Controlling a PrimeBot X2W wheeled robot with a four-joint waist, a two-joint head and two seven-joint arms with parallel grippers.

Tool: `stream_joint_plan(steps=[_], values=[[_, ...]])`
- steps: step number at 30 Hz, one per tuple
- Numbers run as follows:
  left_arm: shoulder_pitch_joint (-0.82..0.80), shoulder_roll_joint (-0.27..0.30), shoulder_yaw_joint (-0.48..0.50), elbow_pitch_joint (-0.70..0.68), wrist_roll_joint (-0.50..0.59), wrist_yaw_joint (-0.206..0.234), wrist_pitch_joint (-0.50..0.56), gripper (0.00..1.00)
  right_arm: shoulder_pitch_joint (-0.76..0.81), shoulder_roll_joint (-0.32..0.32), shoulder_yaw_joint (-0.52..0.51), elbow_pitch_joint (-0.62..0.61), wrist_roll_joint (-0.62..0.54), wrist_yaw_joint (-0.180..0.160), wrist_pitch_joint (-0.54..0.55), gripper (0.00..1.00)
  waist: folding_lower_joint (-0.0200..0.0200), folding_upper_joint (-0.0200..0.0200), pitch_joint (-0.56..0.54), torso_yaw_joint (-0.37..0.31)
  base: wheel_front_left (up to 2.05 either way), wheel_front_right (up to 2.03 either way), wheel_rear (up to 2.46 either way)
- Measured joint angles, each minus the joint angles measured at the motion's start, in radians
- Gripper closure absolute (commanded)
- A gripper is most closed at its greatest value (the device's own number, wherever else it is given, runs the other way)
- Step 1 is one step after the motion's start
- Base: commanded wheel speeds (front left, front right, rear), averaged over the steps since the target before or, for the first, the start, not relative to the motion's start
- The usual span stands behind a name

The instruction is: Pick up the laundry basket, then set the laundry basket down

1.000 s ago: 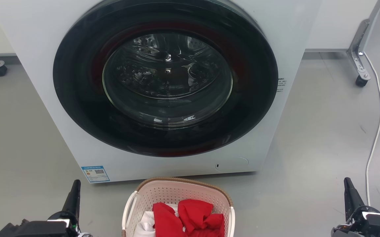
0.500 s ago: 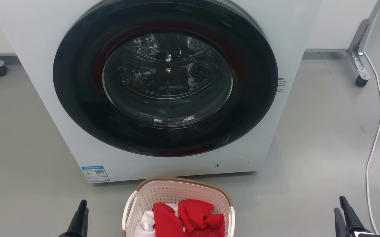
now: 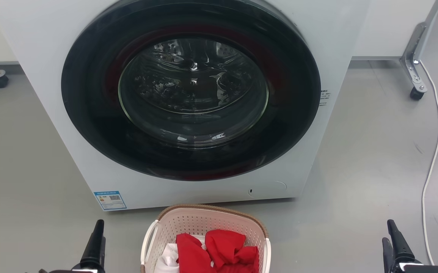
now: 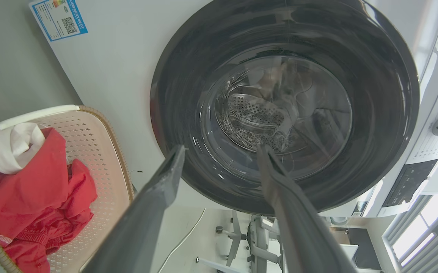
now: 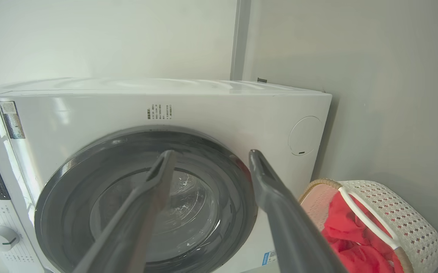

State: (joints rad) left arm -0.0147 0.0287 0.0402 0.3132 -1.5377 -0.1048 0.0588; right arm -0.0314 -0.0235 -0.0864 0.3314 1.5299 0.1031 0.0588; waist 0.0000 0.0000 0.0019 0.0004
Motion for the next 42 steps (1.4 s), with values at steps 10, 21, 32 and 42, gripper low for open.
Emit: stream_joint_plan(steps=[10,21,32,42], values=[[0.000,0.001,-0.045,-0.047,0.175,0.036,-0.038,0.00,0.000,-0.002,0.050,-0.040,-0.189,-0.036,-0.037,0.00,0.0000,0.0000,0.001,0.002,0.00,0.00,0.00],[-0.002,0.030,-0.110,-0.077,0.404,0.070,-0.080,0.00,-0.001,-0.030,0.124,-0.068,-0.398,-0.065,-0.079,0.00,0.0000,0.0000,0.004,0.005,0.00,0.00,0.00],[-0.002,0.050,-0.157,-0.099,0.610,0.097,-0.117,0.00,0.000,-0.041,0.175,-0.082,-0.555,-0.092,-0.115,0.00,0.0000,0.0000,0.005,0.005,0.00,0.00,0.00],[0.004,0.067,-0.187,-0.123,0.787,0.123,-0.151,0.00,0.002,-0.049,0.216,-0.093,-0.704,-0.113,-0.152,0.00,0.0001,0.0000,0.002,0.004,0.00,0.00,0.00]])
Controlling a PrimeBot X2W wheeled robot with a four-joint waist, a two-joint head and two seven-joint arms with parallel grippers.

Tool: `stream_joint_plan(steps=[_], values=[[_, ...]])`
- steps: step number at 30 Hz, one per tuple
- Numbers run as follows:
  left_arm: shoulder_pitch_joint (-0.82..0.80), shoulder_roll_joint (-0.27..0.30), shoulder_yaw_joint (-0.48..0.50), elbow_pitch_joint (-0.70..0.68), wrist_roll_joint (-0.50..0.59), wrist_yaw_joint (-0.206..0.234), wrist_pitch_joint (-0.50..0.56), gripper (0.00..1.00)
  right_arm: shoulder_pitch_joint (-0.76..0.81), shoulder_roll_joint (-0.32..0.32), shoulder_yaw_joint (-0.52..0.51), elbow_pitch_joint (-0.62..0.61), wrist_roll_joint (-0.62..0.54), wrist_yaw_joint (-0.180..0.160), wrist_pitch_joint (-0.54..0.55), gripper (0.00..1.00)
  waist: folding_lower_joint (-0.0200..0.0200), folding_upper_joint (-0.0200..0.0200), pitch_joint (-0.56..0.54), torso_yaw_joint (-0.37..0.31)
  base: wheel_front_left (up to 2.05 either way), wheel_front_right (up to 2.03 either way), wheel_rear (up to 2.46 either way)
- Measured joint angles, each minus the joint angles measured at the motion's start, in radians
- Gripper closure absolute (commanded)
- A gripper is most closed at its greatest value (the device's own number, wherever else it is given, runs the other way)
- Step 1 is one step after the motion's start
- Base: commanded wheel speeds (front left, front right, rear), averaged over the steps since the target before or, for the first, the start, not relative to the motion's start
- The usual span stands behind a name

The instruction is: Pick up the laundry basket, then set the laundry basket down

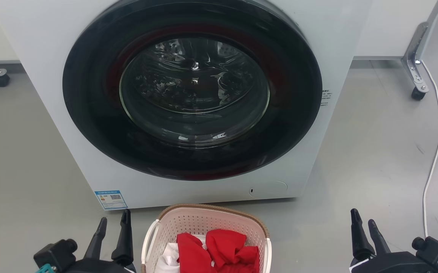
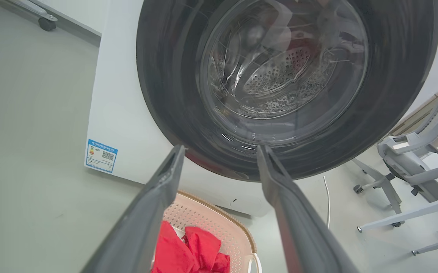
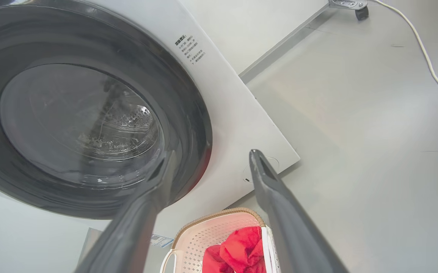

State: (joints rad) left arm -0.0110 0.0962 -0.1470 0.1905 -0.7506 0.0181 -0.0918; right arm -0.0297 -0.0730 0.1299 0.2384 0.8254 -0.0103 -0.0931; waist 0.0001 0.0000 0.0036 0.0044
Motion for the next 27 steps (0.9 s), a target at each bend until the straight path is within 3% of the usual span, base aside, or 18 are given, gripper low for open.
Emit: stream_joint_plan(steps=[27], values=[[0.042,0.016,-0.061,-0.061,0.430,0.067,-0.100,0.00,0.019,-0.018,0.099,-0.044,-0.381,-0.060,-0.100,0.00,0.0000,0.0000,-0.009,0.001,0.00,0.00,0.00]])
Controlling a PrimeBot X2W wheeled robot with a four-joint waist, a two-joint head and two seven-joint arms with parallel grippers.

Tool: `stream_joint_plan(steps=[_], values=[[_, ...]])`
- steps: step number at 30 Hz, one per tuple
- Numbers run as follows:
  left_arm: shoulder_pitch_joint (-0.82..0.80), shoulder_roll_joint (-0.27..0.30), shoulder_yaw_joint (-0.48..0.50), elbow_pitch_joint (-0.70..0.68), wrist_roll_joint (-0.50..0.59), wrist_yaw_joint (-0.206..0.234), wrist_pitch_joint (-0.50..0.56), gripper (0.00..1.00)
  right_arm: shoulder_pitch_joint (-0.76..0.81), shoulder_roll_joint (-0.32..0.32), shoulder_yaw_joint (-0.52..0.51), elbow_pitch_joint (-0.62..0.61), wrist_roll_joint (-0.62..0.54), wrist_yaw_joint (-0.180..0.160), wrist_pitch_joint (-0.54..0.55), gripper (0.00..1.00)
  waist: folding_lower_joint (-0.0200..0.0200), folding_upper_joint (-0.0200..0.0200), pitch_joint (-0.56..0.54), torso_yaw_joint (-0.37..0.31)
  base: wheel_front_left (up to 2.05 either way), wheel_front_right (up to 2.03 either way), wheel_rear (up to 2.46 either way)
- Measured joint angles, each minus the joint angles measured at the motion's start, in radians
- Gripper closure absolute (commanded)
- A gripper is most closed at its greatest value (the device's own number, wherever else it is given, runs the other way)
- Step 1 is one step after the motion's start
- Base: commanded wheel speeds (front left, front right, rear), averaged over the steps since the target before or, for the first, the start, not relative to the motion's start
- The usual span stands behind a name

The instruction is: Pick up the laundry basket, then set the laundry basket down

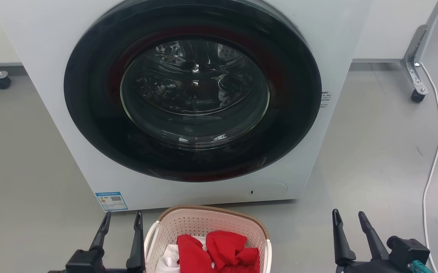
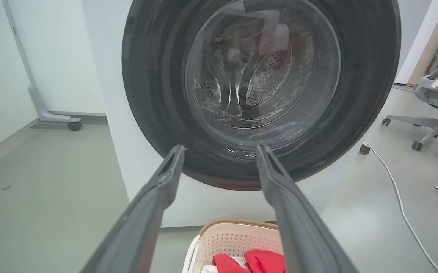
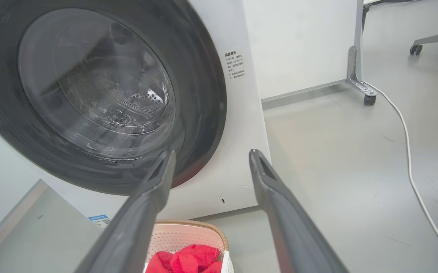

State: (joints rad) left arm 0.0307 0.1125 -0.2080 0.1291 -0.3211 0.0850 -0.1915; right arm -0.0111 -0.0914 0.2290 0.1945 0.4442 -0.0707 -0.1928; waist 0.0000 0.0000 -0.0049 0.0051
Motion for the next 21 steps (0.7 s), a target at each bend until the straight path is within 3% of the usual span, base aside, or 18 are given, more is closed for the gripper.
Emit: stream_joint_plan(steps=[15,21], values=[[0.018,0.004,-0.028,-0.043,0.216,0.036,-0.058,0.00,0.000,-0.009,0.043,-0.033,-0.208,-0.027,-0.057,0.00,0.0000,0.0000,0.001,-0.002,0.00,0.00,0.00],[0.018,0.000,-0.023,-0.046,0.224,0.039,-0.058,0.00,0.001,-0.010,0.044,-0.037,-0.219,-0.027,-0.057,0.00,0.0000,0.0000,0.001,-0.002,0.00,0.00,0.00]])
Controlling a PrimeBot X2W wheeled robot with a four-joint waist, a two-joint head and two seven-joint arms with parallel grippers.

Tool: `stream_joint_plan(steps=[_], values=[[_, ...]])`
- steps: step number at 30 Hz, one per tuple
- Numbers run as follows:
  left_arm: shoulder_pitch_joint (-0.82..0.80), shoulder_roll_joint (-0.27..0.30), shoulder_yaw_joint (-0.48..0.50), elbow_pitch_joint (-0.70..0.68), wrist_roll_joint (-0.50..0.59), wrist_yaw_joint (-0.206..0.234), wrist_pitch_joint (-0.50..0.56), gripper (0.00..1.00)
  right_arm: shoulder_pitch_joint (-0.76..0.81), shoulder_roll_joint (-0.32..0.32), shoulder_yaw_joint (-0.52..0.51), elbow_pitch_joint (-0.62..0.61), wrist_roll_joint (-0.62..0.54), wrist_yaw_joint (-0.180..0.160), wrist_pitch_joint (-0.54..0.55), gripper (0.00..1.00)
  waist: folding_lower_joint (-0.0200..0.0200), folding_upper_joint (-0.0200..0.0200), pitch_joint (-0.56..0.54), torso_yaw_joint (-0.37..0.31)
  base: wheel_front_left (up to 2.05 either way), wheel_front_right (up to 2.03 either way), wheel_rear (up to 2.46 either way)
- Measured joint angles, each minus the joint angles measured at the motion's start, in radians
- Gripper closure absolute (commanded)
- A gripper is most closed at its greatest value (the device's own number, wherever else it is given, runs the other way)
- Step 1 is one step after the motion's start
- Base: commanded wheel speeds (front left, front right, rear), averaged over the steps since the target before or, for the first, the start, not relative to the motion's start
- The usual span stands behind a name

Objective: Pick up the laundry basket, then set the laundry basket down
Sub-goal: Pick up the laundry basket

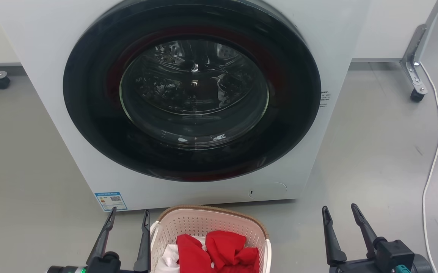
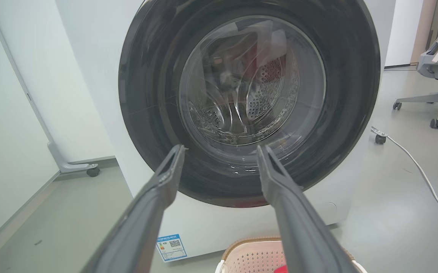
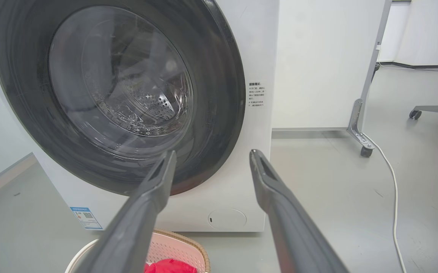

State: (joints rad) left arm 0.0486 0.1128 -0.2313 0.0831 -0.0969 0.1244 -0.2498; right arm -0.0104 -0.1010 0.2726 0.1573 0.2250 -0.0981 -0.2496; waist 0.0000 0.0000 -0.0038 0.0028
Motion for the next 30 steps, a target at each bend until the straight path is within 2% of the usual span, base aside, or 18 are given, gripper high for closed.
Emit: stream_joint_plan(steps=[30], values=[[0.001,-0.007,0.009,-0.009,-0.006,-0.001,0.000,0.00,0.005,0.003,-0.023,-0.007,-0.016,0.010,0.000,0.00,0.0000,0.0000,-0.001,0.001,0.00,0.00,0.00]])
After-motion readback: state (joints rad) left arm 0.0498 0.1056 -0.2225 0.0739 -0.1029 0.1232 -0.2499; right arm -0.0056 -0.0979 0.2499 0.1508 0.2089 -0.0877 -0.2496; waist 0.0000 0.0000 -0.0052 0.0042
